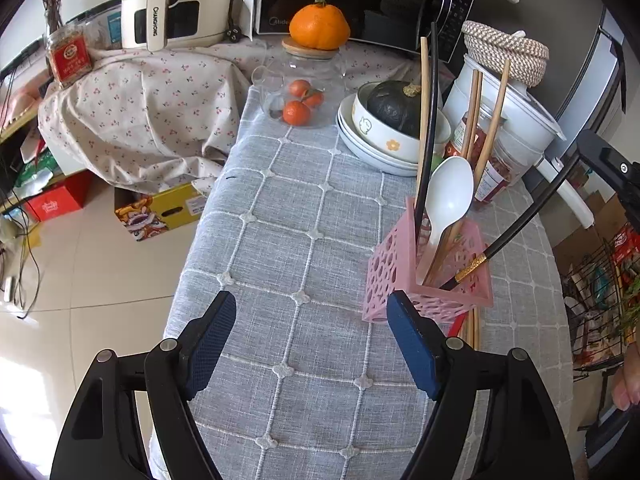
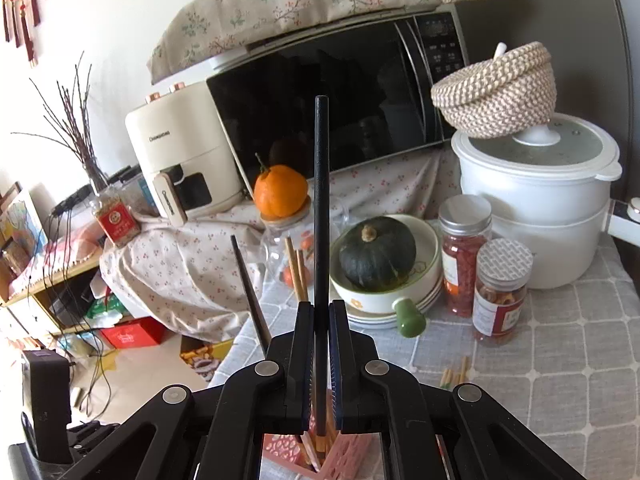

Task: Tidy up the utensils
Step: 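Lower the black chopstick into the pink basket and open the right tool, then grasp a wooden chopstick with the left tool while the right tool moves to the red spoon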

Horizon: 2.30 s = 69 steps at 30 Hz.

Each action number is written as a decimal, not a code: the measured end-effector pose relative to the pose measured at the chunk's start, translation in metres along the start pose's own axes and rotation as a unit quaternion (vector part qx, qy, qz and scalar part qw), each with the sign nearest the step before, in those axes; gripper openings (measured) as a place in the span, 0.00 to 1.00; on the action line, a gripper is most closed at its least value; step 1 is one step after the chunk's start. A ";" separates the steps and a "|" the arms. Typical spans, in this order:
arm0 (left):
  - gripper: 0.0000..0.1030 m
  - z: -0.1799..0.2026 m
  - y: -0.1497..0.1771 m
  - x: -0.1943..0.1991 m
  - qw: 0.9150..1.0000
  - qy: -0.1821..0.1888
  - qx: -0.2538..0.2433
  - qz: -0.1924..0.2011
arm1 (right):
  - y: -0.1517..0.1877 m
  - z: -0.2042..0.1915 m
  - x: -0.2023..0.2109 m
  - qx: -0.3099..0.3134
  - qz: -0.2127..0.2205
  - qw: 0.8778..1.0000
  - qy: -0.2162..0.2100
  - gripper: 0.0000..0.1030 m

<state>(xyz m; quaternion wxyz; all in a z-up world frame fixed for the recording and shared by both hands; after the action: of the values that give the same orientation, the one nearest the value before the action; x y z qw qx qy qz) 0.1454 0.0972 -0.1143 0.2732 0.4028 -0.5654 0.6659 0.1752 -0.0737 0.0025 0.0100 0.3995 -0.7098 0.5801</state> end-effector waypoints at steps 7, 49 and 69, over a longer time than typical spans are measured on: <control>0.78 -0.002 0.001 -0.001 1.000 0.002 0.002 -0.004 | 0.018 0.002 -0.024 0.007 -0.042 0.999 0.016 0.05; 0.82 0.040 0.027 -0.012 0.996 0.030 -0.074 -0.042 | 0.121 0.149 -0.067 -0.194 -0.225 0.950 0.101 0.50; 0.74 0.099 0.054 0.014 0.981 0.081 -0.174 -0.033 | 0.122 0.182 -0.042 -0.218 -0.201 0.951 0.085 0.09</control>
<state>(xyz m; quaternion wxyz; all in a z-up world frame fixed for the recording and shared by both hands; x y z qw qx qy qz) 0.1170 -0.0120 -0.1278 0.4055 0.3120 -0.6349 0.5789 0.2148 -0.2005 -0.1763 0.2736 0.4717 -0.7204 0.4287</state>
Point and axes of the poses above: each gripper's, at about its wrist camera, not at the fingertips, and x roughly against the way its jaws point, z to its right, y to its underside, the point moved 6 cm from there along -x, roughly the way its jaws point, and after that the axes turned 7 degrees about -y, right-handed, at the moved point
